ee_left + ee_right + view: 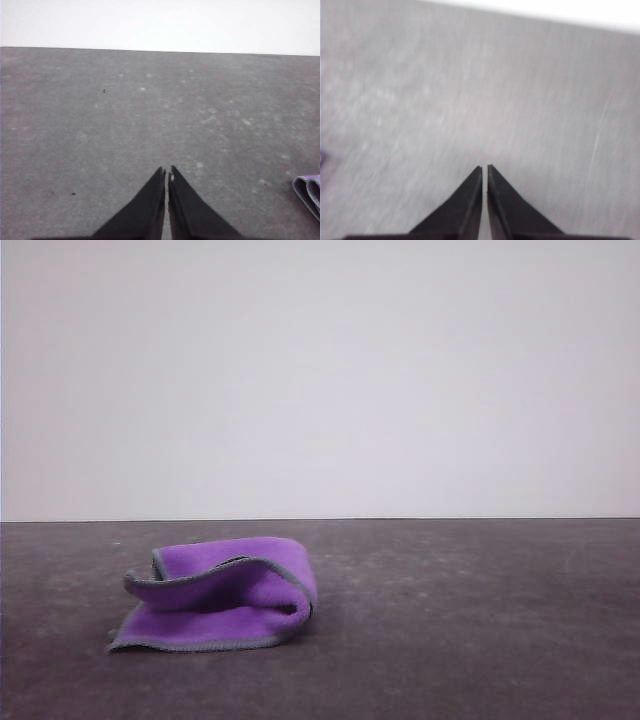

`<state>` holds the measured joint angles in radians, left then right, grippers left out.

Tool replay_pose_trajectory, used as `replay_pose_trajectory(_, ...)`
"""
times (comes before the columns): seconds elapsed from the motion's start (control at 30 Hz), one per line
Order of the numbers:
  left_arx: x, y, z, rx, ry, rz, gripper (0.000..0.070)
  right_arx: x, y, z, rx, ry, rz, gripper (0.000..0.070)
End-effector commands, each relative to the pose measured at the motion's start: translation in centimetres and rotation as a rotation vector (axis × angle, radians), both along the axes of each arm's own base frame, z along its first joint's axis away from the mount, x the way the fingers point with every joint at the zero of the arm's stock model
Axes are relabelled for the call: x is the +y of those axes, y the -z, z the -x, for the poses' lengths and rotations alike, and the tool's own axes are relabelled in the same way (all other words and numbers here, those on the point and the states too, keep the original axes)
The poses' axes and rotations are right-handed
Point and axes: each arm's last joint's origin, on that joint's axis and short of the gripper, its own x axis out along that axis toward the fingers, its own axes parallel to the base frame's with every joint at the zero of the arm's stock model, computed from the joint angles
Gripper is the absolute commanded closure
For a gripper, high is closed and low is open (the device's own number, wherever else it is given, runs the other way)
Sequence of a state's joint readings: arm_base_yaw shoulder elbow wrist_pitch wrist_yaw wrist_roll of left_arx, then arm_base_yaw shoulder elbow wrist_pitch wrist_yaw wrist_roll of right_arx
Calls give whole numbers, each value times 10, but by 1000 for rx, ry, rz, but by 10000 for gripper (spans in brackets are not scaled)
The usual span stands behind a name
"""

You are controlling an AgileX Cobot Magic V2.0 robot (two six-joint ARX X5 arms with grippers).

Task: Fold clothes

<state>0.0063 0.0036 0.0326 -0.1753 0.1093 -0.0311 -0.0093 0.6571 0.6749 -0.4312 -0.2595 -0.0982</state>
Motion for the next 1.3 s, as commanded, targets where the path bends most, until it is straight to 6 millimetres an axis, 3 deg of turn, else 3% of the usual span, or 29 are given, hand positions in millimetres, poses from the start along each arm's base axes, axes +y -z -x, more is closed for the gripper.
replay_pose_trajectory(0.0, 0, 7, -1, 28, -3, 8, 700, 0, 15, 7, -30, -5, 6, 687)
replay_pose_trajectory(0.27, 0, 7, -1, 28, -3, 8, 700, 0, 78, 43, -163, -3, 8, 687)
replay_pose_trajectory(0.6, 0, 7, -1, 28, -3, 8, 700, 1, 122, 54, -221, 0, -1, 687)
replay_pose_trajectory(0.8, 0, 7, -1, 28, -3, 8, 700, 0, 137, 51, -185, 3, -7, 687)
replay_pose_trajectory(1.1, 0, 7, -1, 28, -3, 8, 700, 0, 137, 51, -190, 32, -12, 687)
replay_pose_trajectory(1.27, 0, 7, -1, 28, -3, 8, 700, -2, 137, 50, -166, 118, -101, 687)
